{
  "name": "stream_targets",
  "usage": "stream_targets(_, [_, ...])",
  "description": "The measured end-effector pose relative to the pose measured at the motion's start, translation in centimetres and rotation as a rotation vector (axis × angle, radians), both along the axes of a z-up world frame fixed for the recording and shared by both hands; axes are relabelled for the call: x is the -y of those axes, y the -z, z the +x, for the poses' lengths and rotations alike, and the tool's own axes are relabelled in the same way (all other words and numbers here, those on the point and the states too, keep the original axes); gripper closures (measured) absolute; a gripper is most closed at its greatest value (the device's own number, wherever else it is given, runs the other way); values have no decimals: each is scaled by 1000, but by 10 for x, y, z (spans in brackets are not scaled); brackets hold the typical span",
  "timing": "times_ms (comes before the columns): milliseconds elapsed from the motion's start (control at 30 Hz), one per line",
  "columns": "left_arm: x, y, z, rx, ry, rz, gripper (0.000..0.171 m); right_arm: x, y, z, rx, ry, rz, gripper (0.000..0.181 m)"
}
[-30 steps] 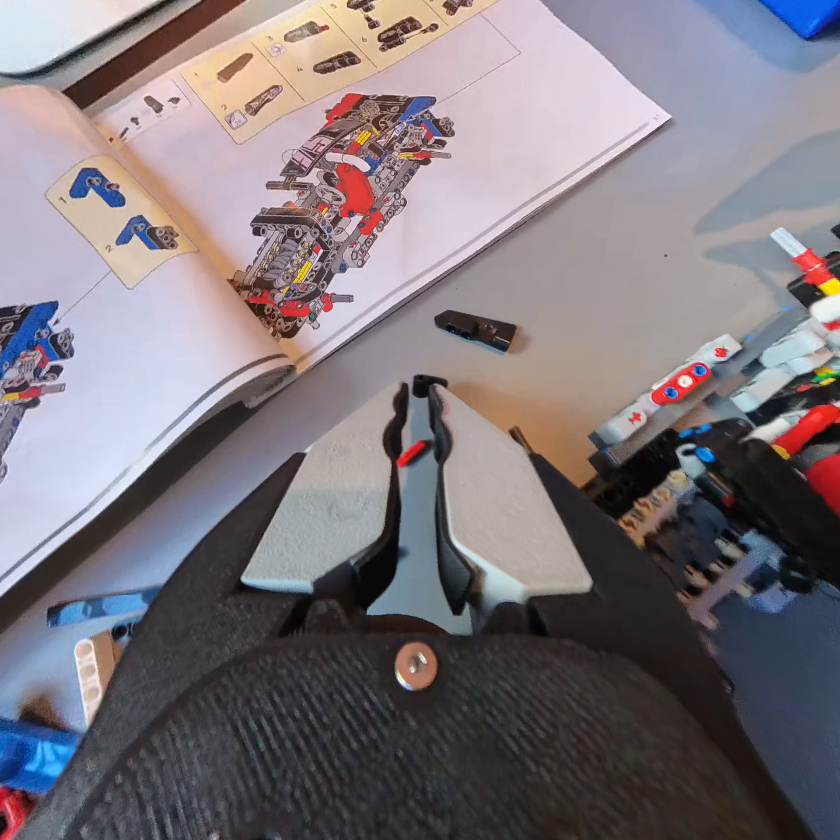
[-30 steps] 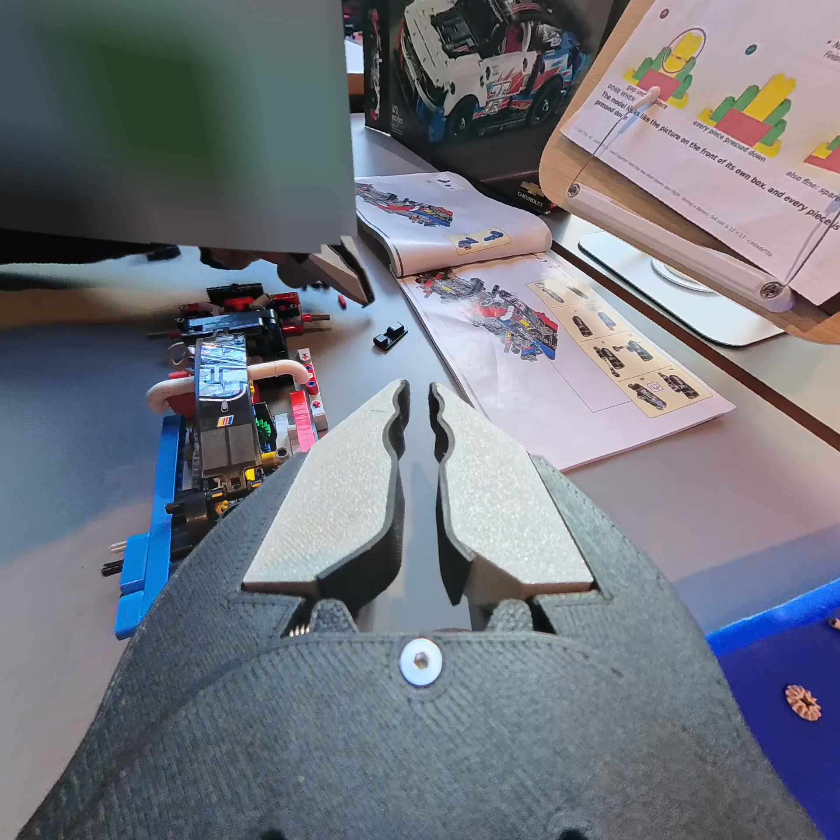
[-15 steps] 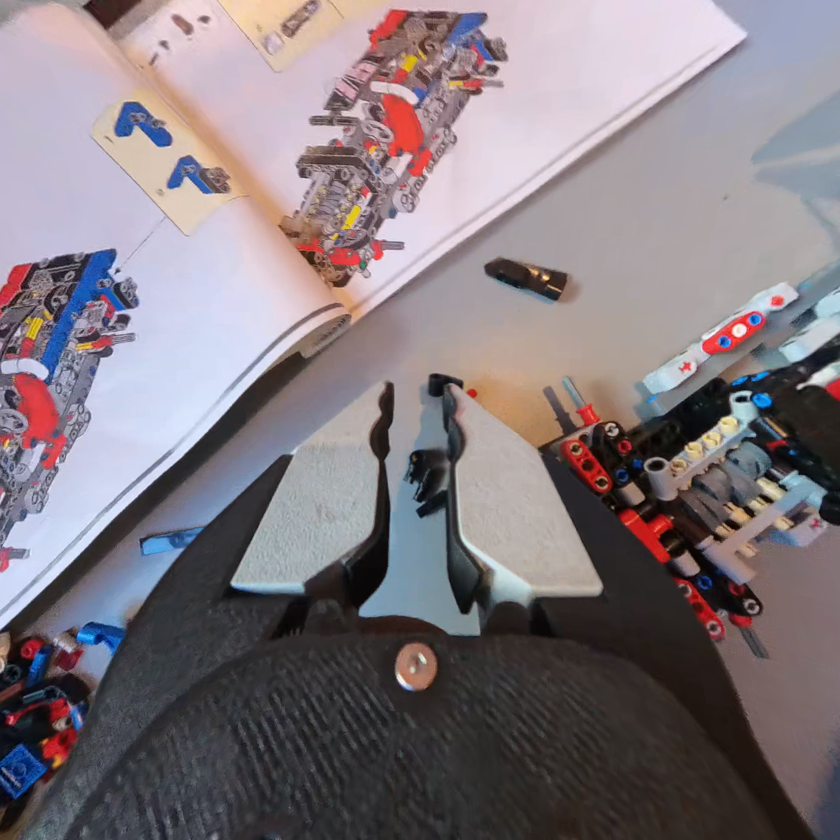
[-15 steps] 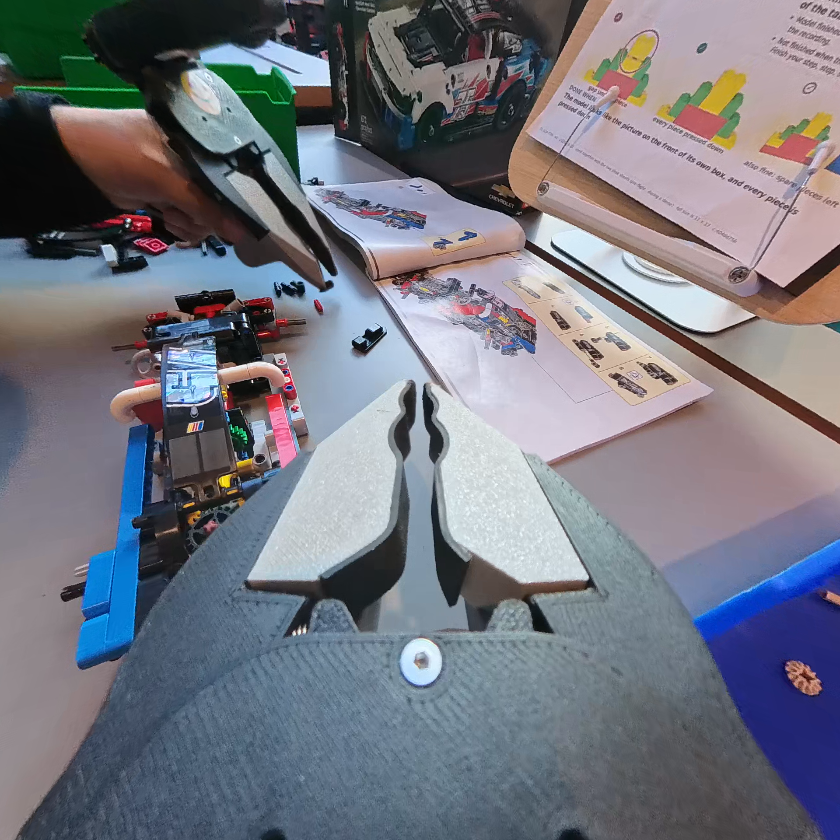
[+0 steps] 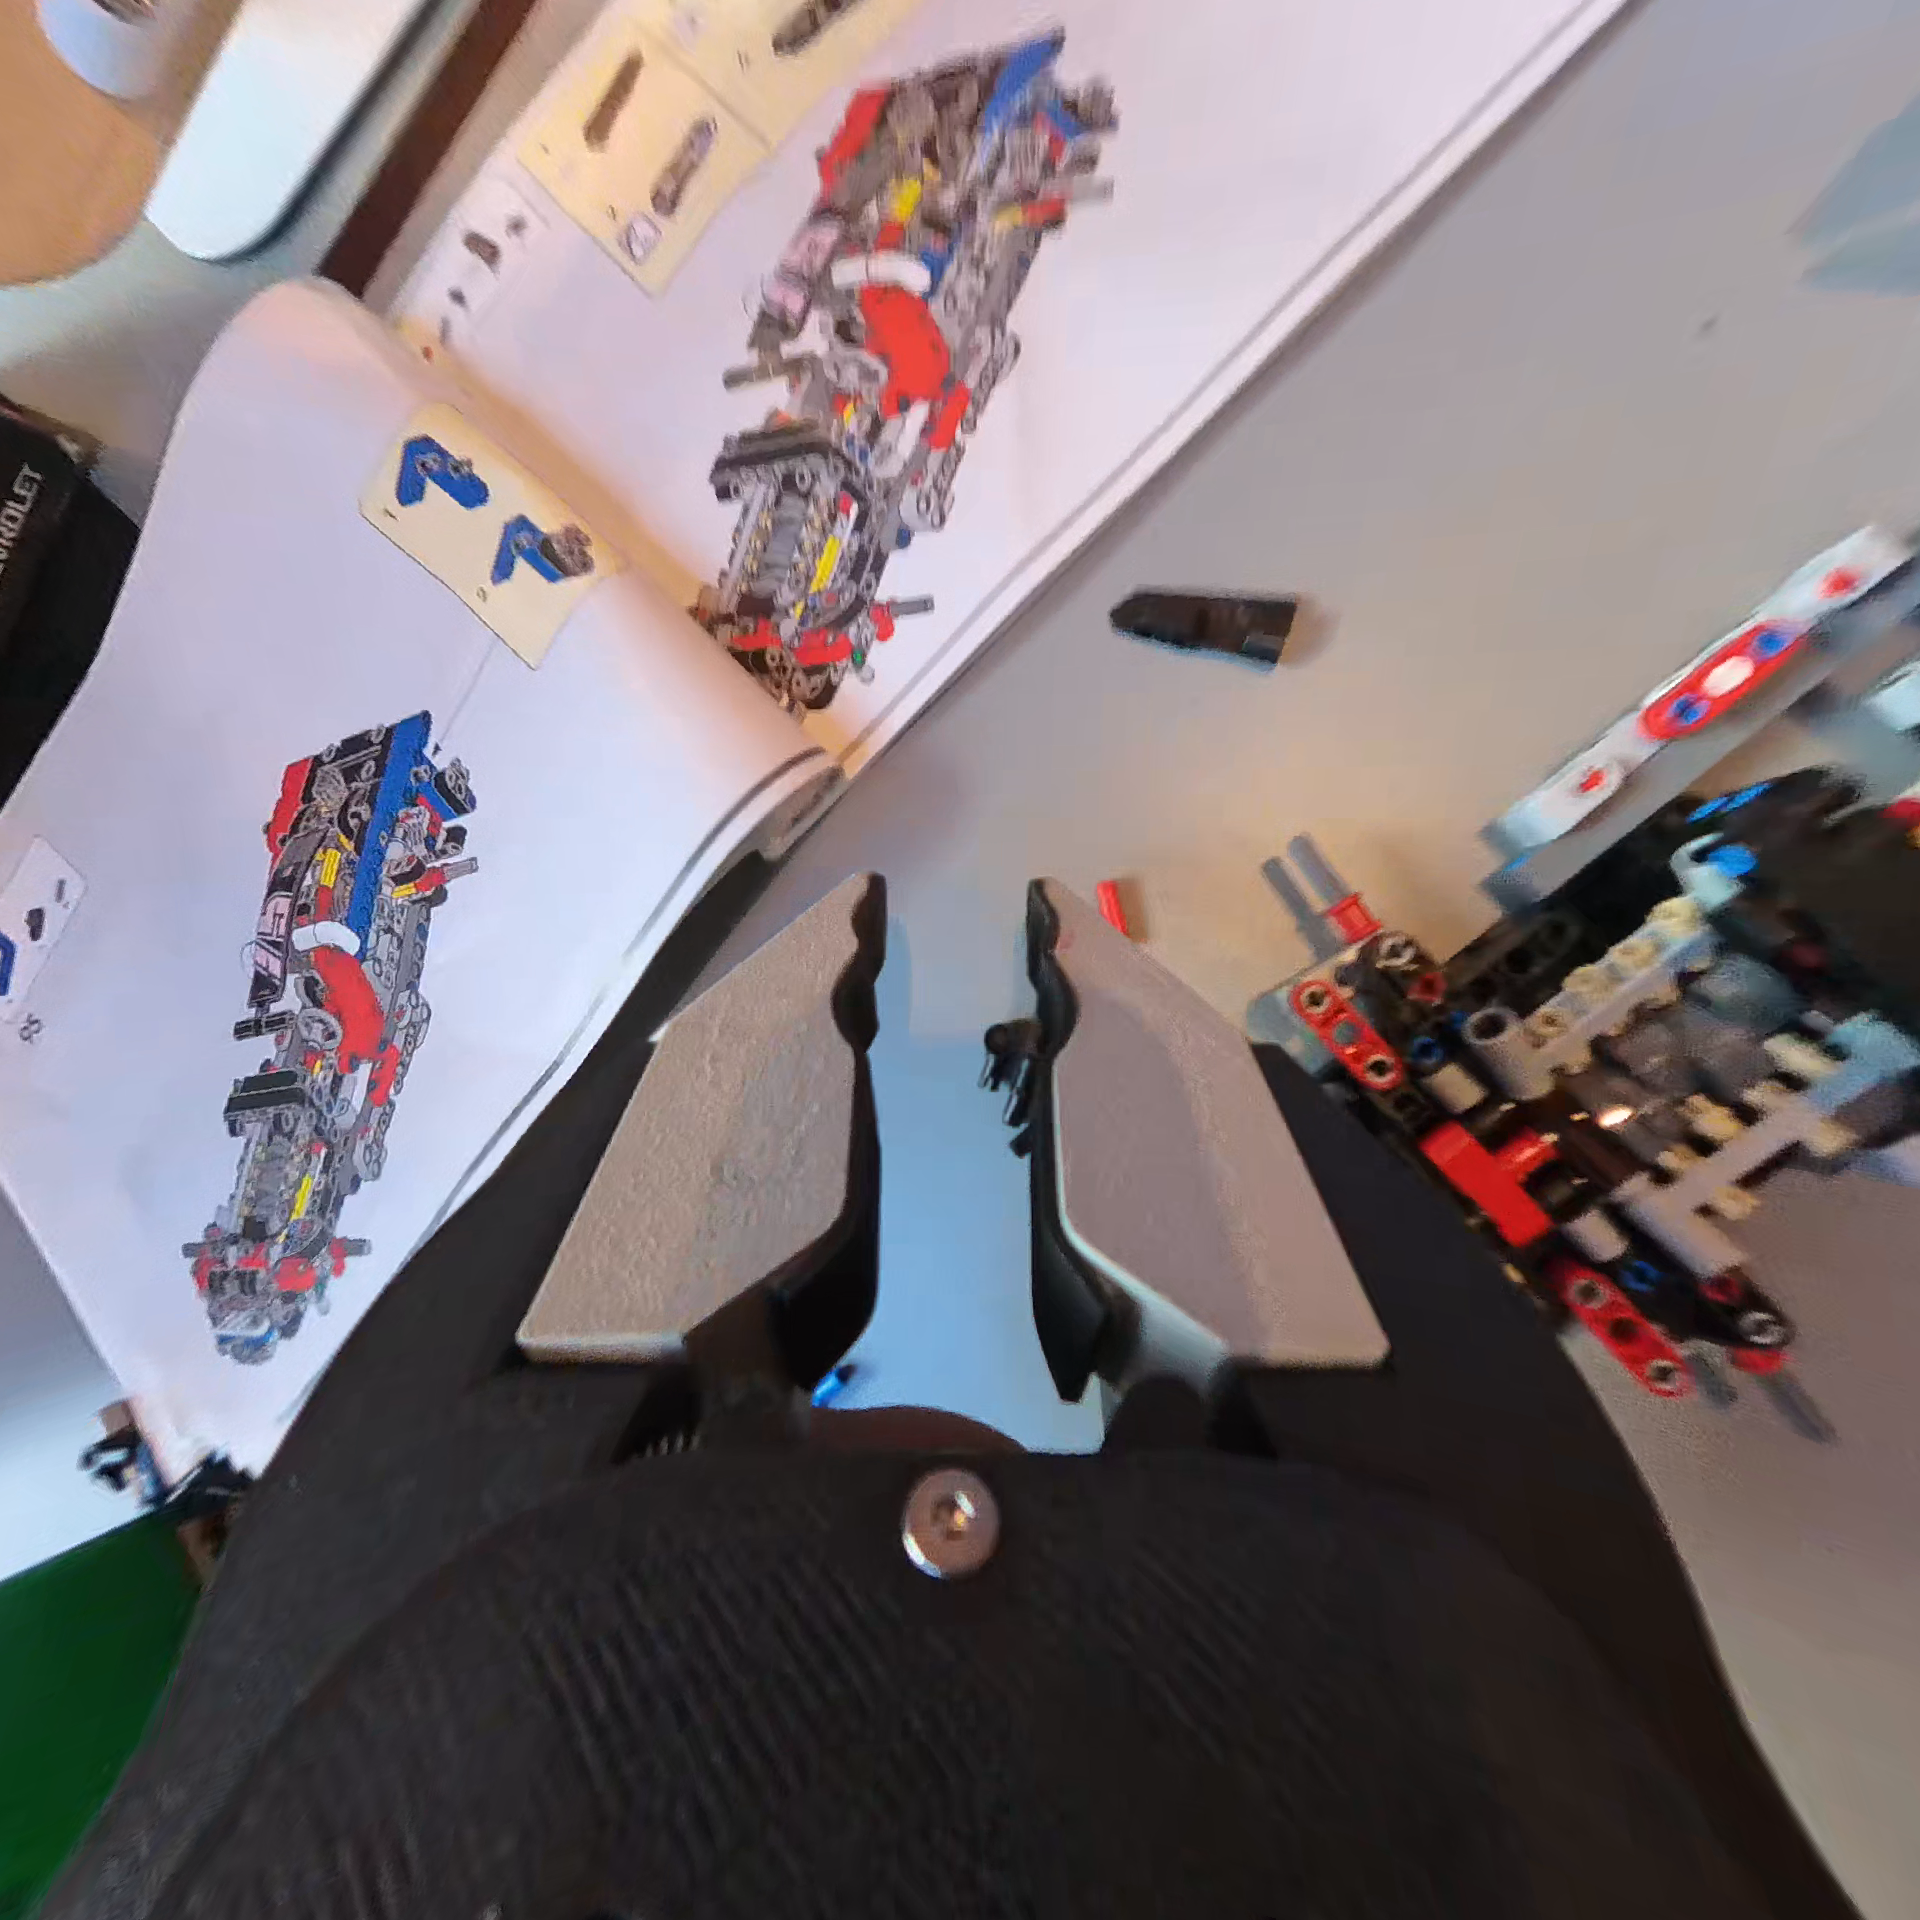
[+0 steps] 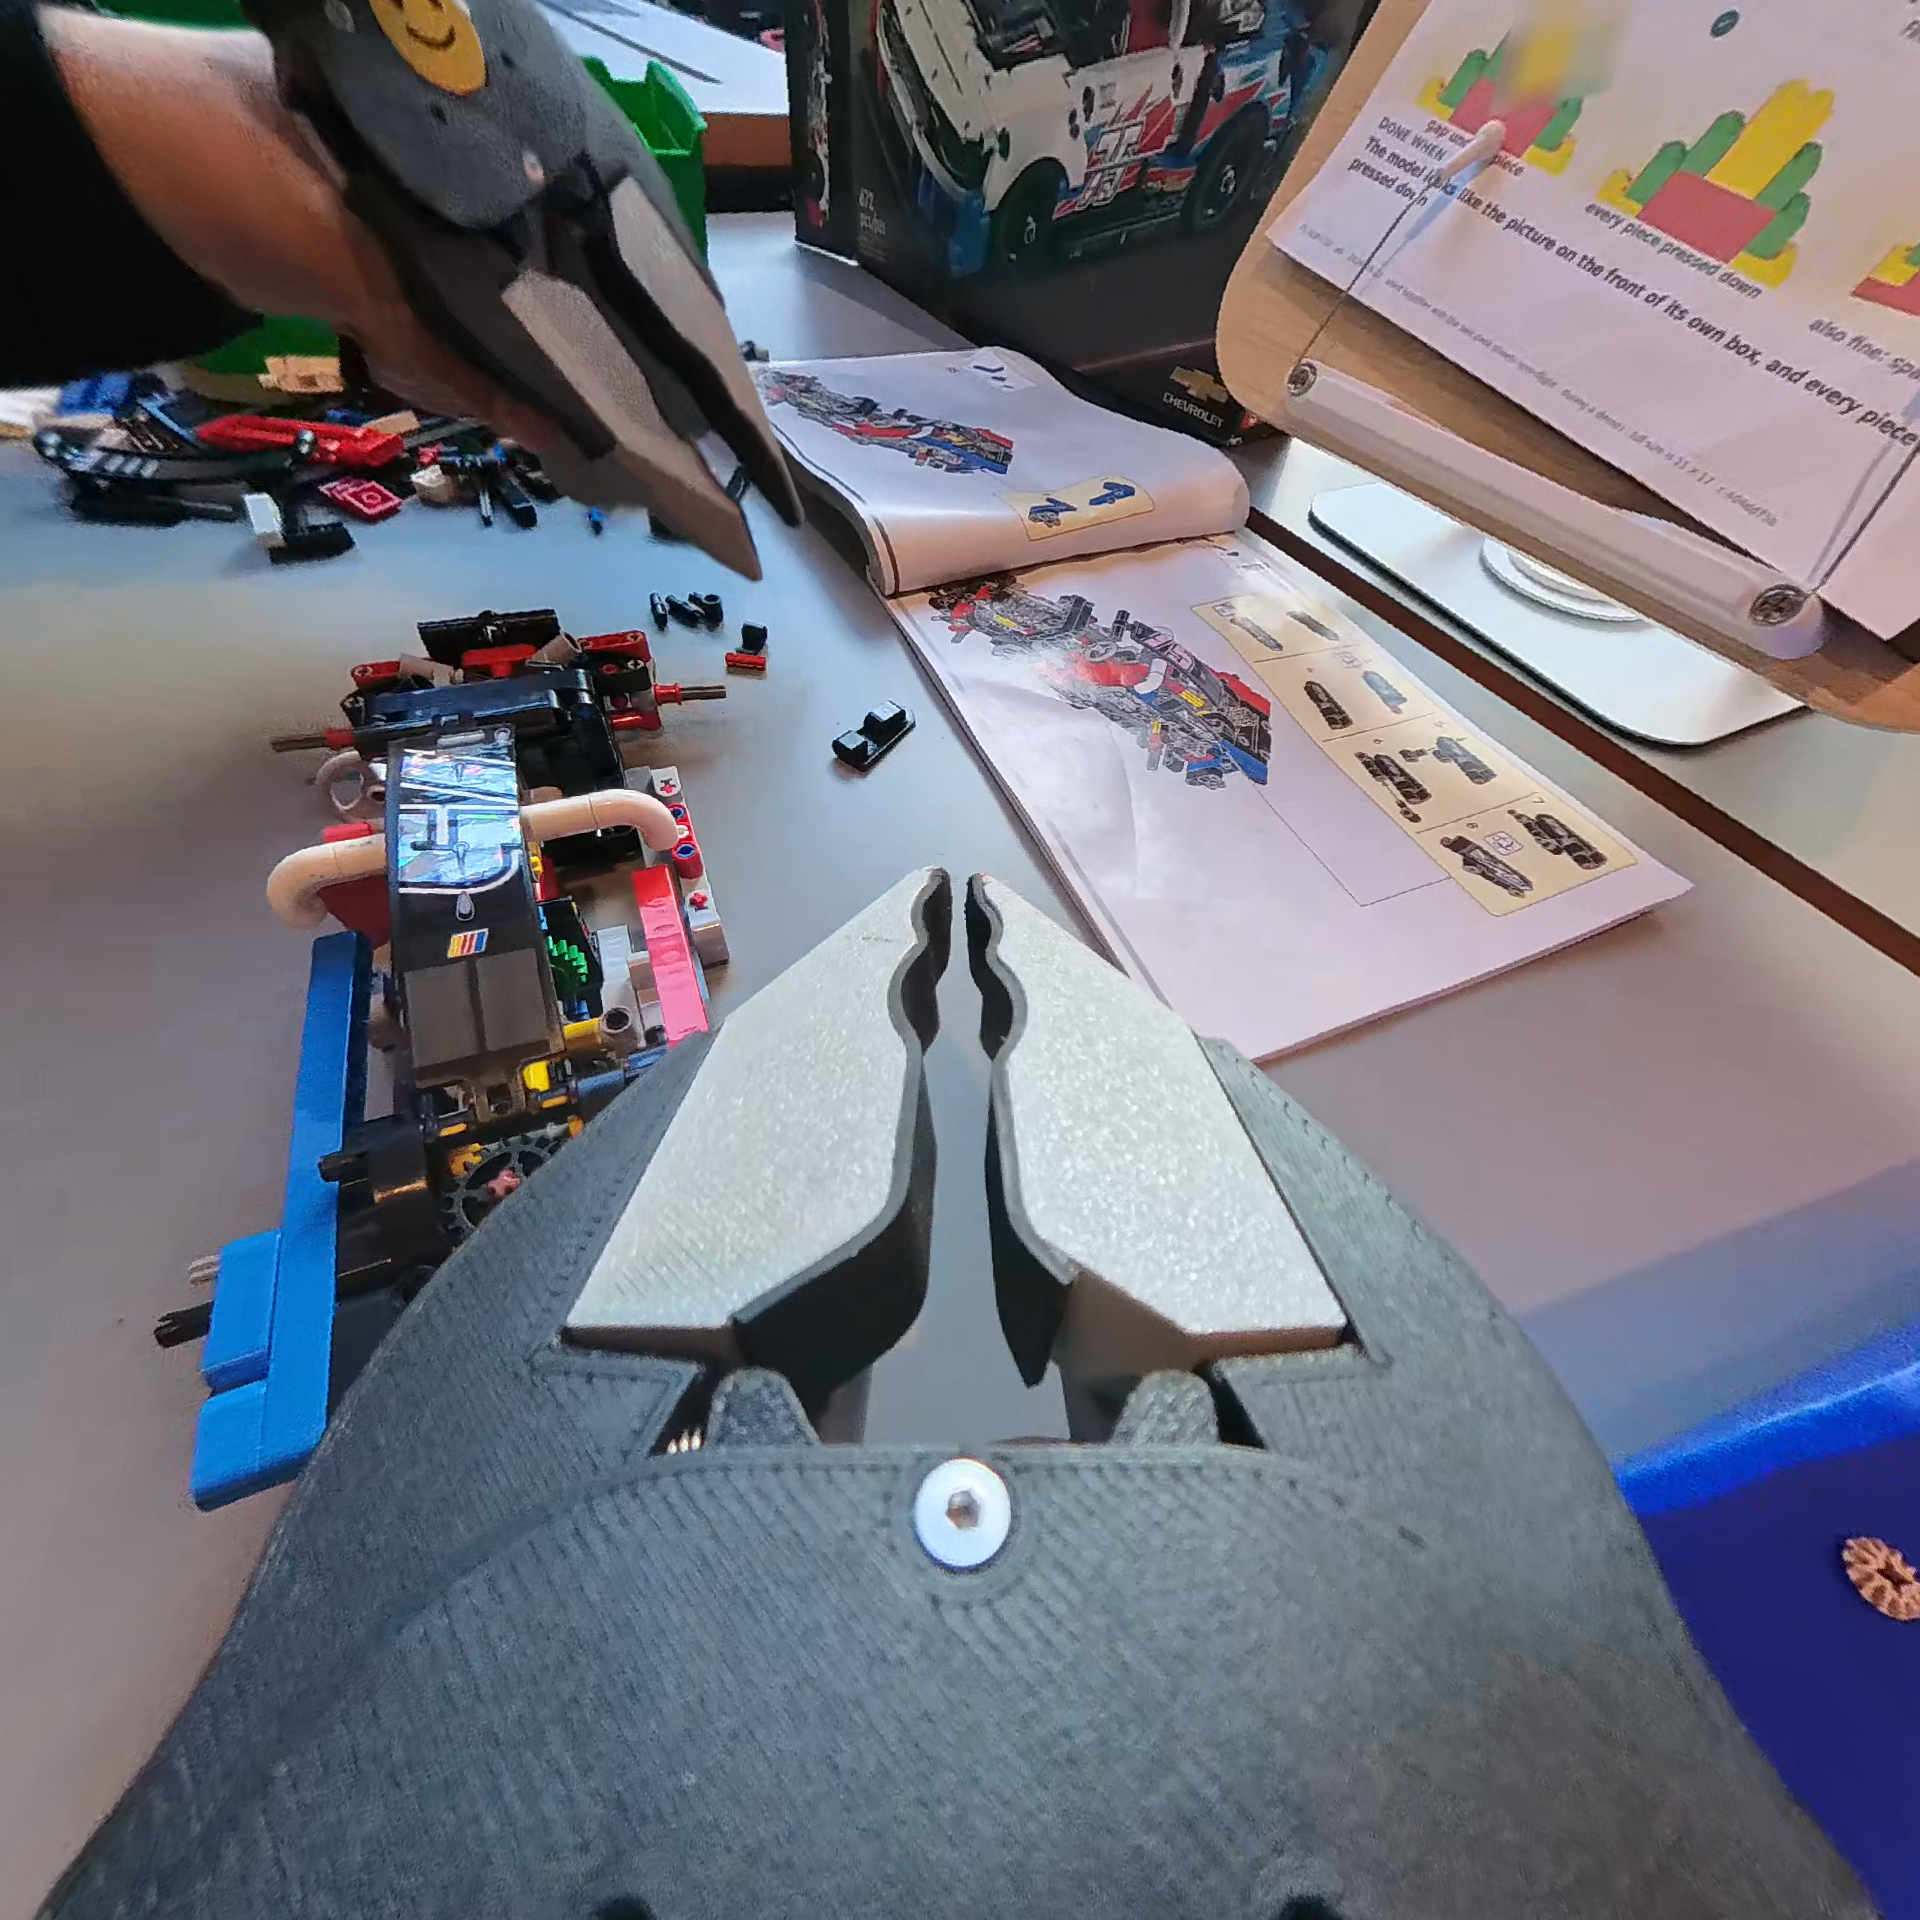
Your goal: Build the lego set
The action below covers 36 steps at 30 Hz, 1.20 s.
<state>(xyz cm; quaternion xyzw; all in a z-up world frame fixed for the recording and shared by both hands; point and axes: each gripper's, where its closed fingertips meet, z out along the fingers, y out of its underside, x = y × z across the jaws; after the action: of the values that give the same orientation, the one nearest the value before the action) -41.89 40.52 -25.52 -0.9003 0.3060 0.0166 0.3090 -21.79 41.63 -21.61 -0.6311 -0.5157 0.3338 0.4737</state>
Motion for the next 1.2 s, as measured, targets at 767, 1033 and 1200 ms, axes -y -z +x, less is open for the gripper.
stream_targets(767, [-10, -55, 44, 377, -28, 556, 141, -37, 15, 3, 16, 196, -40, 161])
stream_targets(1033, [-8, -47, 46, 266, -18, 550, 144, -35, 18, -1, 17, 216, -135, 181])
stream_targets(1200, [-8, -52, 39, 261, -33, 571, 146, -35, 17, 2, -29, 207, -179, 181])
